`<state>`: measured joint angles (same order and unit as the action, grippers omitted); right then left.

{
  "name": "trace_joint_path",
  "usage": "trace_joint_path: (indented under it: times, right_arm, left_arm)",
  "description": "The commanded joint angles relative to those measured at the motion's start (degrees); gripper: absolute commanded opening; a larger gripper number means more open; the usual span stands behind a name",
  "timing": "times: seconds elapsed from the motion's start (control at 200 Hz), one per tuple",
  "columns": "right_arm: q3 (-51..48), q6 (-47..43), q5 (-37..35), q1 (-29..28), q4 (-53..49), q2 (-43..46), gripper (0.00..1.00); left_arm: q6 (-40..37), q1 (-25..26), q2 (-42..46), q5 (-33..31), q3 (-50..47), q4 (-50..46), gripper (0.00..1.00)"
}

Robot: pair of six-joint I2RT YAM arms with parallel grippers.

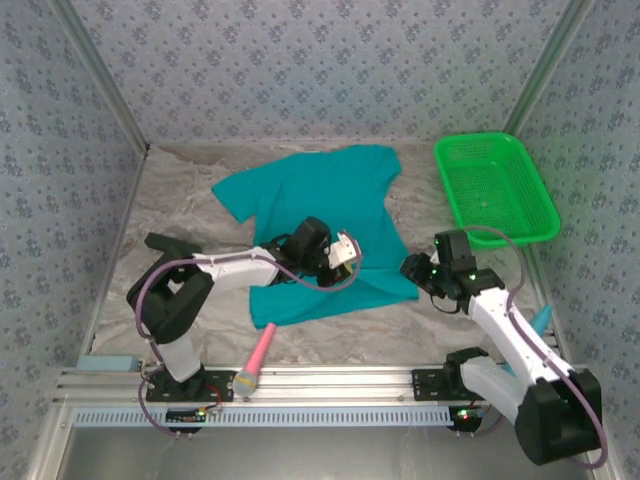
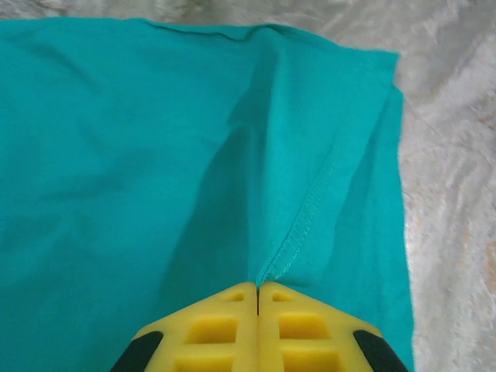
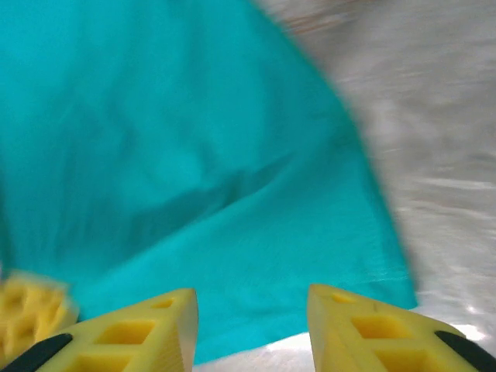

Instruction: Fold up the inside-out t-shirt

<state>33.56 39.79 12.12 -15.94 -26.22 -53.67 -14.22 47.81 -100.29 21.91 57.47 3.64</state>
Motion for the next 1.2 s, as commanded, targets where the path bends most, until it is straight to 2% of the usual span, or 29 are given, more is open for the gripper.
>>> trace_joint_path:
  times: [0.0,0.125,0.265,0.33,0.41,0.58,0.755,0.885,0.974,1.064,1.129,1.194]
  right_arm:
    - [0.3,-11.0,2.5,-9.1,4.6,-1.2,0.47]
    - [1.6,-9.7,1.1,-18.2,11.3,-9.4,0.50]
    - [3.3,-4.6,-2.3,-19.1,17.8,-17.5,0.54]
    - [4.4,-5.9,-8.2,-19.5,18.2,-20.3,0.54]
    - [5.3,-7.8,-10.4,-18.3,19.2,-24.3,0.53]
    - [9.2,-8.9,-11.5,-17.7,18.7,-32.2,0.52]
    - [10.6,-6.3,-13.2,-15.9,17.8,-35.1,0.51]
    - [10.7,-5.1,-10.5,-13.2,17.6,-36.6,0.50]
    - [10.6,-5.0,-9.3,-12.1,17.4,-37.1,0.50]
    - [10.3,-4.7,-9.2,-11.6,17.5,-36.8,0.49]
    - [10.3,-4.6,-9.3,-11.4,17.1,-36.4,0.49]
    - [10.4,-4.6,-9.1,-11.3,16.6,-35.7,0.49]
  left_arm:
    - [2.9,-2.7,-2.6,6.4,3.2,-1.1,0.00]
    - [6.2,-5.7,-4.6,10.5,4.4,1.3,0.00]
    - [6.6,-7.0,-6.0,11.4,5.4,1.6,0.00]
    - [7.9,-7.6,-6.7,10.6,4.9,3.0,0.13]
    - [9.9,-9.0,-6.6,8.9,3.7,5.1,0.30]
    - [7.6,-8.9,-1.4,6.6,-1.5,5.7,0.41]
    - [2.1,-4.9,2.6,1.0,-7.1,3.0,0.48]
    - [-1.1,-1.5,2.0,-6.1,-7.3,-1.5,0.50]
    - [-0.1,-0.5,0.6,-13.7,-6.6,-2.1,0.50]
    - [0.3,-0.3,-1.2,-17.5,-5.3,-3.1,0.48]
    - [-0.4,-0.3,-2.1,-16.5,-4.7,-3.6,0.37]
    - [-0.7,-0.3,-2.3,-15.3,-4.8,-3.3,0.19]
